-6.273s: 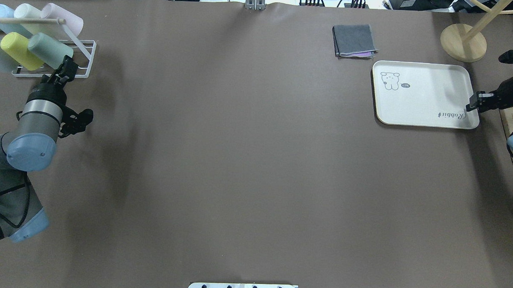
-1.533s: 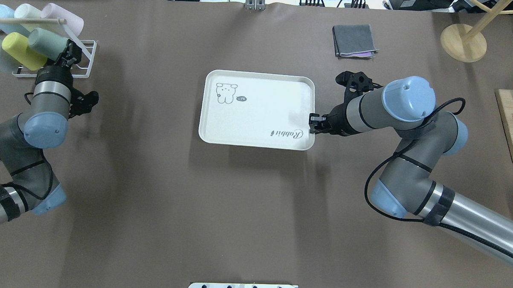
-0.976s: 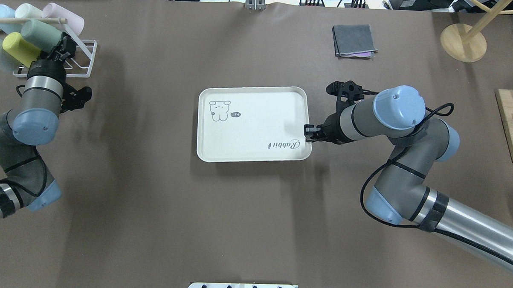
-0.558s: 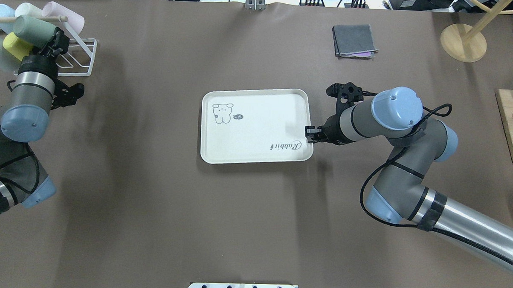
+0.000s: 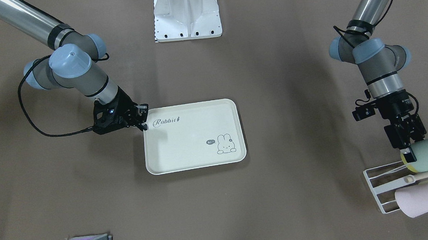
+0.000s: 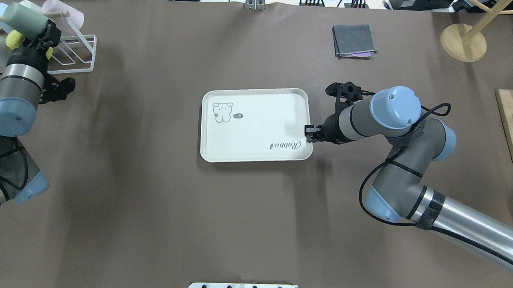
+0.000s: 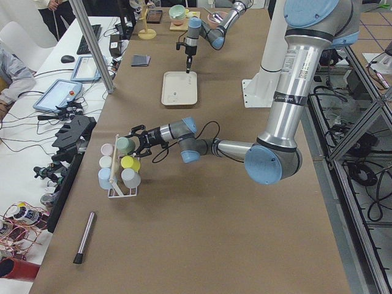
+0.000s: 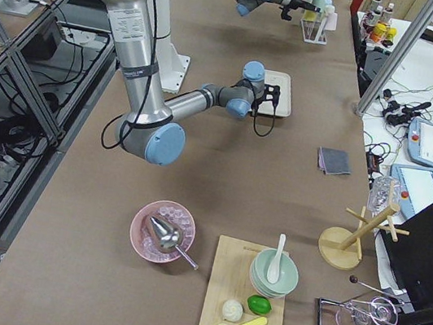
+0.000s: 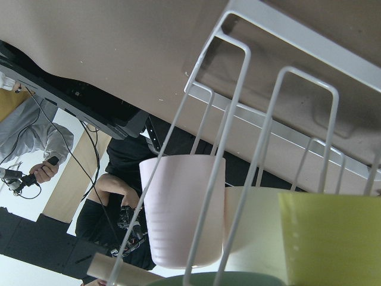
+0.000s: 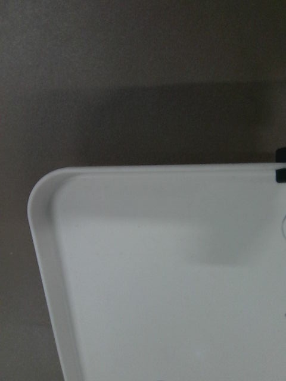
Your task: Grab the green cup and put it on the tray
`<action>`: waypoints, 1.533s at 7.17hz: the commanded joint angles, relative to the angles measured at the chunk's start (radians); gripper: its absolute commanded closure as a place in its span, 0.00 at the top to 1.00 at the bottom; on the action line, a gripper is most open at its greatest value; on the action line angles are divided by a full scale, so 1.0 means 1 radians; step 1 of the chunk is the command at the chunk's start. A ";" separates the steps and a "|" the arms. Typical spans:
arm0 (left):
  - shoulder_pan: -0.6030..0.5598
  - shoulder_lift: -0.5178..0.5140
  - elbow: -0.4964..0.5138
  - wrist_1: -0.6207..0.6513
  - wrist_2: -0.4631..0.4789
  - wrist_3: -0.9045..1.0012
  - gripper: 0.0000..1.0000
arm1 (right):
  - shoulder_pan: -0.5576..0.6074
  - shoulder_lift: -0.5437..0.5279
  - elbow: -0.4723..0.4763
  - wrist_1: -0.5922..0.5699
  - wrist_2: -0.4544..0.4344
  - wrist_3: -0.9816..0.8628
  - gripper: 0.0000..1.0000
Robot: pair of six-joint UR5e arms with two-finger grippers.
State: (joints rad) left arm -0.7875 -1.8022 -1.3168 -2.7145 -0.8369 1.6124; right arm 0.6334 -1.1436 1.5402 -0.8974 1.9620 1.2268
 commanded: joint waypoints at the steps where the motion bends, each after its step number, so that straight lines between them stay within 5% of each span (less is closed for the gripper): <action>1: -0.003 0.027 -0.062 -0.001 -0.001 0.024 0.82 | 0.002 0.001 0.000 0.000 0.000 0.003 0.00; 5: -0.003 0.093 -0.284 0.009 -0.048 0.035 0.81 | 0.002 -0.001 0.000 0.000 0.000 0.003 0.00; 8: -0.003 0.093 -0.317 0.012 -0.251 -0.269 0.80 | 0.000 0.001 -0.002 0.000 0.000 0.013 0.00; 10: 0.004 0.081 -0.350 0.013 -0.495 -0.669 0.79 | -0.003 0.005 -0.003 0.000 0.000 0.014 0.00; 11: 0.010 0.060 -0.375 0.010 -0.511 -0.821 0.77 | -0.009 0.005 -0.015 0.003 -0.002 0.013 0.87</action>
State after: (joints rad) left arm -0.7842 -1.7231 -1.6628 -2.7041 -1.2824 0.9892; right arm 0.6300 -1.1393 1.5349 -0.8965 1.9616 1.2402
